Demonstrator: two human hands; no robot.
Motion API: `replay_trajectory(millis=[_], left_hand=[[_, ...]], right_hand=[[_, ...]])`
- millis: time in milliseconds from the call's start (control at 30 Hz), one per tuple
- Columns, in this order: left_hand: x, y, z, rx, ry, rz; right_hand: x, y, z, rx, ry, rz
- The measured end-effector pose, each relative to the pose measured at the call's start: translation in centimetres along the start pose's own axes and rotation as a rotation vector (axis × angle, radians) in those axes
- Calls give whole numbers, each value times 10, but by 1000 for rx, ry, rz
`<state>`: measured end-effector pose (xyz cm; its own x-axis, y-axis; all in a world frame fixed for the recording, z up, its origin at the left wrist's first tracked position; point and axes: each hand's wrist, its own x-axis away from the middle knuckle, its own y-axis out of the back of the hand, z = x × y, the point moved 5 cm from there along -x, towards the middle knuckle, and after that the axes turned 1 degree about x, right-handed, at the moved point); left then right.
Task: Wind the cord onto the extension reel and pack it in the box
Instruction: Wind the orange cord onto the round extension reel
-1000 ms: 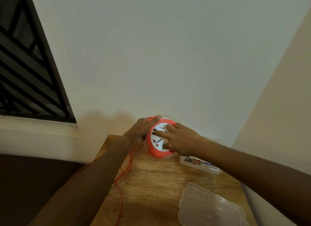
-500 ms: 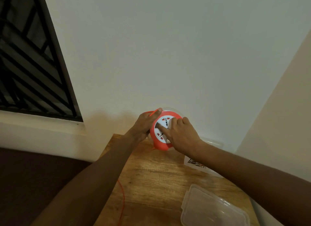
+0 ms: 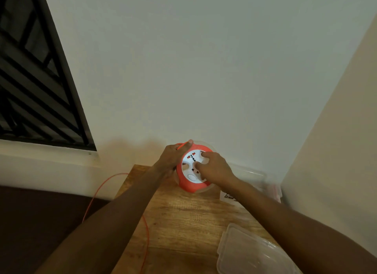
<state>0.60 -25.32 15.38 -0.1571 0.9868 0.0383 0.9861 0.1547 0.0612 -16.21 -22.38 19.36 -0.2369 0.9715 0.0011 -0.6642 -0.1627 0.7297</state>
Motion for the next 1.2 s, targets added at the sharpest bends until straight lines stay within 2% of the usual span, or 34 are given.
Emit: replay_trajectory(millis=[100,200,233,267,333,367,433,467,567,733,900,1100,1200], left_hand=[[2,2,2,-16,7,-3],[4,3,2,-14,-5,0],[4,3,1,20,3,-9],[5,5,0,77,22,-28],[6,9,-4,149,51,-47],[5,10,-7,145,50,-32],[4,9,-13,113,48,33],[4,8,-14,94,56,73],[5,5,-18,51,81,183],[8,-3,-22,-43,89,269],[7,-3,-29,-98,51,234],[3,1,-56,-228,-55,218],[3,2,-60,-216,-71,228]], right_hand=[[3,-6,-5,-248,-102,22],[11,-15,-7,-318,-84,28],[16,-16,-6,-232,-28,17],[21,-13,0,-37,83,-17],[33,-6,18,473,457,-169],[38,-5,27,651,640,-199],[42,-7,35,853,903,-97],[41,-7,35,921,975,-12],[32,1,31,1062,1013,188],[29,7,34,1310,1060,276],[34,1,26,1458,1048,196],[32,1,34,1418,971,47],[29,0,38,1378,940,-12]])
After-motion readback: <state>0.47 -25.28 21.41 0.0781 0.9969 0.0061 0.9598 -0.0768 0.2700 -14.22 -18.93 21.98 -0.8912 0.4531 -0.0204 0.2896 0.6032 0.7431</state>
